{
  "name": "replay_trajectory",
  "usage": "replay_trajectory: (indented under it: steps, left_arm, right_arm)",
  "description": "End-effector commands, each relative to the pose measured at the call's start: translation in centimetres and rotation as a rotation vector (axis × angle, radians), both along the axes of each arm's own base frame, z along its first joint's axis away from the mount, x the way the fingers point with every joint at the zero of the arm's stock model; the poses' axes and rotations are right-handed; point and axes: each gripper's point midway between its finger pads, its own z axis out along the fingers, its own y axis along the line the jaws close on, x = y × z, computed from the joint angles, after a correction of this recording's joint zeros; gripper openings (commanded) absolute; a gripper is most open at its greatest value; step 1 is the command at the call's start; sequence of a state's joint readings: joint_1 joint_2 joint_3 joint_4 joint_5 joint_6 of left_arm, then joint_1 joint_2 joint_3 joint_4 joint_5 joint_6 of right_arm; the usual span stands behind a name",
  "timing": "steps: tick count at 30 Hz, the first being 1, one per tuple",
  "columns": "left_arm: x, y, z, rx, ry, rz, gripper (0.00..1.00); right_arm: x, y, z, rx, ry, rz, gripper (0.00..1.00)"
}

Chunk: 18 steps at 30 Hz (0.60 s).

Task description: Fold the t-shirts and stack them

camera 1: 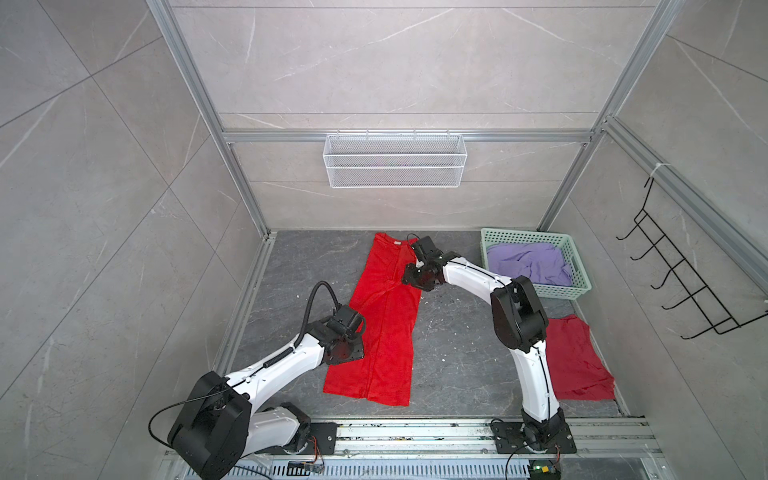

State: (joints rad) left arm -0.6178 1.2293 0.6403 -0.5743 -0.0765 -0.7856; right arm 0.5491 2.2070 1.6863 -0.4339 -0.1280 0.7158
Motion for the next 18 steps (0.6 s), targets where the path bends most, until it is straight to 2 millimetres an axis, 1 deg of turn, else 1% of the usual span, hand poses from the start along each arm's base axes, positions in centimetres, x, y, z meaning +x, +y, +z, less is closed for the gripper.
replay_trajectory:
  steps: [1, 2, 4, 7, 9, 11, 13, 16, 18]
  left_arm:
    - [-1.2, 0.6, -1.0, -0.011, 0.036, 0.063, 0.48]
    - [-1.5, 0.7, -1.3, -0.011, 0.042, 0.072, 0.48]
    - [-2.1, 0.8, -1.9, -0.02, 0.062, 0.083, 0.48]
    - [-3.2, 0.9, -2.9, -0.037, 0.107, 0.109, 0.47]
    - [-4.1, 0.8, -3.8, -0.059, 0.142, 0.135, 0.47]
    - [-4.8, 0.3, -4.6, -0.109, 0.164, 0.155, 0.47]
    - [-5.5, -0.5, -5.3, -0.155, 0.187, 0.166, 0.47]
    - [-6.7, -1.4, -6.1, -0.165, 0.222, 0.152, 0.47]
    - [-7.4, -2.6, -6.5, -0.18, 0.243, 0.126, 0.47]
  right_arm:
    - [-0.5, 2.2, 3.6, 0.096, -0.088, 0.005, 0.6]
    - [-0.7, 2.3, 3.3, 0.092, -0.085, 0.012, 0.6]
    - [-1.0, 2.2, 2.0, 0.066, -0.055, 0.014, 0.59]
    - [-0.3, 1.7, 0.3, 0.017, -0.049, -0.002, 0.59]
    - [0.6, 1.2, -0.9, -0.025, -0.042, -0.018, 0.59]
    - [1.6, 0.8, -1.6, -0.051, -0.019, -0.026, 0.59]
    - [2.9, 0.4, -2.0, -0.061, -0.017, -0.034, 0.59]
    - [4.7, -0.2, -2.4, -0.063, -0.008, -0.047, 0.59]
    - [5.9, -0.6, -2.9, -0.07, 0.002, -0.052, 0.59]
